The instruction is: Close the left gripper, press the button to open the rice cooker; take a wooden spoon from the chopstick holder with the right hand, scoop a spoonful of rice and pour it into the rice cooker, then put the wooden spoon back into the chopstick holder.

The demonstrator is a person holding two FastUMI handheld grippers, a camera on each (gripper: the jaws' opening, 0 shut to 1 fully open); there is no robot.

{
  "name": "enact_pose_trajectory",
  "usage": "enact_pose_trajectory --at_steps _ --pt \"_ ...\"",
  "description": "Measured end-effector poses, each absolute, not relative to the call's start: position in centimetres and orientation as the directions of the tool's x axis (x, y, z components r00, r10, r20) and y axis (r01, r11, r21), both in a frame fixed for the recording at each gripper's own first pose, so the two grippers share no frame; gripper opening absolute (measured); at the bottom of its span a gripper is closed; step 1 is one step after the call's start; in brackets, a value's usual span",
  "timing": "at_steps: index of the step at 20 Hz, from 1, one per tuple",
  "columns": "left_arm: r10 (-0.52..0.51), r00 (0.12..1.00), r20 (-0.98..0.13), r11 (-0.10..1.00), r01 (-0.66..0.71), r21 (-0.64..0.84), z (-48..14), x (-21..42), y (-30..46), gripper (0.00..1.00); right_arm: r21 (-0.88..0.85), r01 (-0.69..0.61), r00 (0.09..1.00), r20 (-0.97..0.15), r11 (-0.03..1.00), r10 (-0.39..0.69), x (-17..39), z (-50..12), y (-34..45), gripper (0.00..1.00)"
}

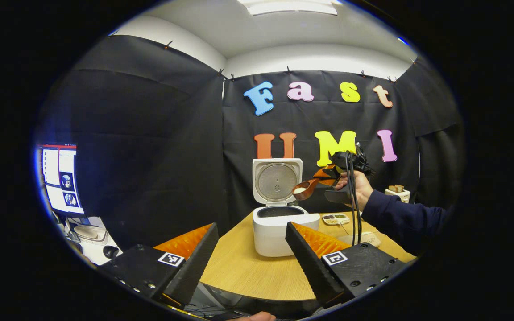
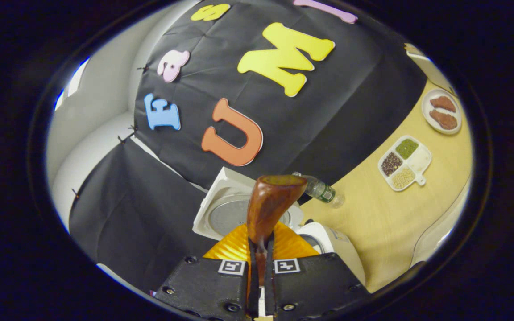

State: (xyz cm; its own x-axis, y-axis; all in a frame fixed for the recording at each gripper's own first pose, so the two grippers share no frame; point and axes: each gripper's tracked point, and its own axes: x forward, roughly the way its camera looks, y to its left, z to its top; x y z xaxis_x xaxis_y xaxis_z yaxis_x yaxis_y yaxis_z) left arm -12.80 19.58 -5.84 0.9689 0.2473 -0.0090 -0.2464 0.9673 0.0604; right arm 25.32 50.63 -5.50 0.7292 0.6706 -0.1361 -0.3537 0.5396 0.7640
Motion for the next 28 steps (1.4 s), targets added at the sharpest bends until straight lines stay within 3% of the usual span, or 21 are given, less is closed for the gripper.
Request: enact_pose_trajectory --at_steps 5,12,18,22,28 --pt "0.265 0.964 -0.035 0.963 -0.264 0.049 -7.2 -12.3 20.7 0.97 0.563 -0.424 0.748 -0.223 0.709 0.625 26.8 -8.2 52.7 0.11" --pt "0.279 0.959 -0.05 0.96 -0.276 0.053 -7.7 -12.2 20.8 0.97 0.283 -0.511 0.779 -0.247 0.812 0.576 27.5 -8.8 55.1 0.11" --pt "0.276 0.96 -0.049 0.96 -0.273 0.067 -7.7 -12.4 20.5 0.97 -0.07 -0.6 0.797 -0.142 0.797 0.587 25.4 -6.9 58.6 0.11" --pt "0.277 0.959 -0.052 0.96 -0.275 0.054 -8.1 -12.4 20.8 0.96 -0.315 -0.579 0.805 -0.076 0.752 0.589 23.8 -6.5 60.2 0.1" --pt "0.285 0.956 -0.065 0.958 -0.283 0.042 -8.6 -12.5 20.7 0.97 -0.425 -0.518 0.82 -0.001 0.742 0.572 22.7 -5.7 60.1 0.1"
